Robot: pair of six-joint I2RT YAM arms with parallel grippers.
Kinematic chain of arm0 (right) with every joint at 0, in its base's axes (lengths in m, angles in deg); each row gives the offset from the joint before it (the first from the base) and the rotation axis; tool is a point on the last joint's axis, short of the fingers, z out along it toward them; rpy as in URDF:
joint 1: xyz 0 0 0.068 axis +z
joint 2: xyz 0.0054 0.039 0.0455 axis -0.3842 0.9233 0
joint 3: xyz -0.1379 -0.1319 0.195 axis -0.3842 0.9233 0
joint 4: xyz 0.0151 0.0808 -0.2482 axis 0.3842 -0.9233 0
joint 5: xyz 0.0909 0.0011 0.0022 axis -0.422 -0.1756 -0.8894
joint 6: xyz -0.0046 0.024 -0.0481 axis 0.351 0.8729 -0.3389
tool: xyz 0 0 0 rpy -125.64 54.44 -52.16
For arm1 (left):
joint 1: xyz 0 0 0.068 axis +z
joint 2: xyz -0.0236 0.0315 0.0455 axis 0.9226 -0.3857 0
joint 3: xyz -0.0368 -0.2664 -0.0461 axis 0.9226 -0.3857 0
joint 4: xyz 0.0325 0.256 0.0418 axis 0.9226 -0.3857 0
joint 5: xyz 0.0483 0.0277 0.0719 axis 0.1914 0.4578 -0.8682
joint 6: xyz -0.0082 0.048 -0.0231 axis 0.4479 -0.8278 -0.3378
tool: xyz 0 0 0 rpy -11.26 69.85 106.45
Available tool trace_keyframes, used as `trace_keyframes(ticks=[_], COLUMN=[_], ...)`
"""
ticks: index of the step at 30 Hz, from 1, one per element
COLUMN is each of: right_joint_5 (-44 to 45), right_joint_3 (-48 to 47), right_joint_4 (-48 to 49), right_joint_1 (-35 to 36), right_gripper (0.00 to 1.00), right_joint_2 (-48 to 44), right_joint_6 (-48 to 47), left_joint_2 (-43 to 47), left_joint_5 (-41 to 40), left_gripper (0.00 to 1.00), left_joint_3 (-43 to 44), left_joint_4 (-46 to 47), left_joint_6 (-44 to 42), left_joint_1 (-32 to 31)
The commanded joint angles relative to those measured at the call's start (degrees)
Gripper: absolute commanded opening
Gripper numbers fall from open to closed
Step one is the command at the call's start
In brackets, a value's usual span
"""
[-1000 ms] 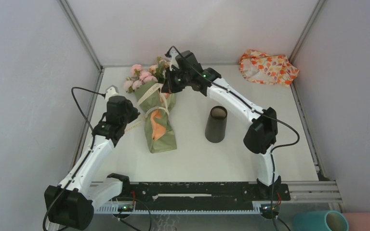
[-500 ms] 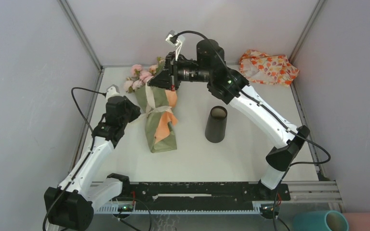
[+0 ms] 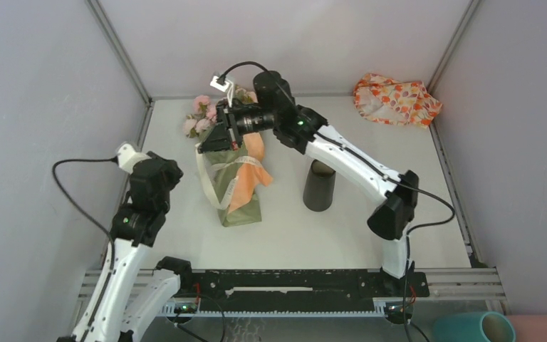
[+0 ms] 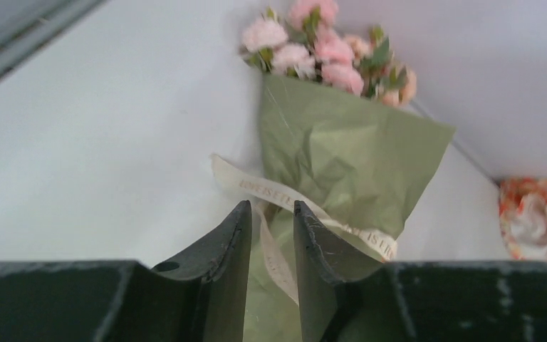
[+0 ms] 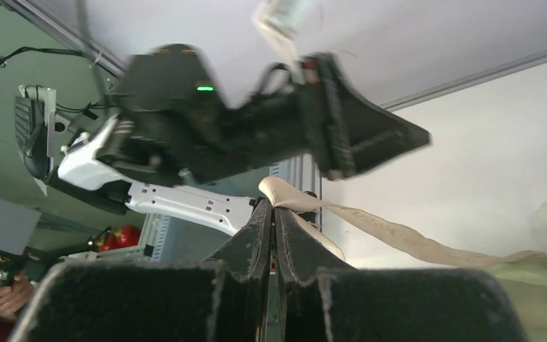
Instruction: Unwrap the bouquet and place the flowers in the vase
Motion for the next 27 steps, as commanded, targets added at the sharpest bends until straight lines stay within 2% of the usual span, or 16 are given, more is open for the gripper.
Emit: trace_keyframes(ticks=[1, 6, 10, 14, 19, 23, 27], right_joint_5=[-3.53, -2.7, -0.33, 1.13, 4.22, 7.97, 13.67], right_joint_3=[-8.84, -24.25, -29.77, -28.61, -23.32, -18.41, -7.64], right_joint_4=[2.07, 2.51, 7.65, 7.83, 1.0, -3.14, -1.9], right_joint_1=[0.81, 2.39, 2.74, 2.22, 0.9, -0.88, -5.02], right_gripper=[0.1, 0.13, 0.29, 0.44, 0.62, 0.67, 0.67], right_joint_2=[6.23, 18.35, 24.64, 26.94, 24.34, 19.61, 10.94], right_joint_6=[5.15, 10.03, 15.25, 16.22, 11.15, 7.13, 7.18], left_joint_2=[6.8, 13.3, 14.19, 12.92, 11.49, 10.04, 5.77], left_joint_5=[-11.55, -14.32, -15.1, -14.23, -11.64, -4.96, 2.39], left_gripper=[0.34, 0.38, 0.39, 0.39, 0.39, 0.39, 0.45], left_joint_3=[5.28, 5.15, 5.24, 4.82, 2.68, 0.84, -0.54], left_joint_4=[-7.34, -7.93, -8.11, -7.86, -5.19, 0.29, 4.63], left_joint_6=[3.95, 4.53, 4.04, 3.92, 3.14, -0.39, -2.18], left_joint_1=[0.31, 0.32, 0.32, 0.25, 0.3, 0.23, 0.2])
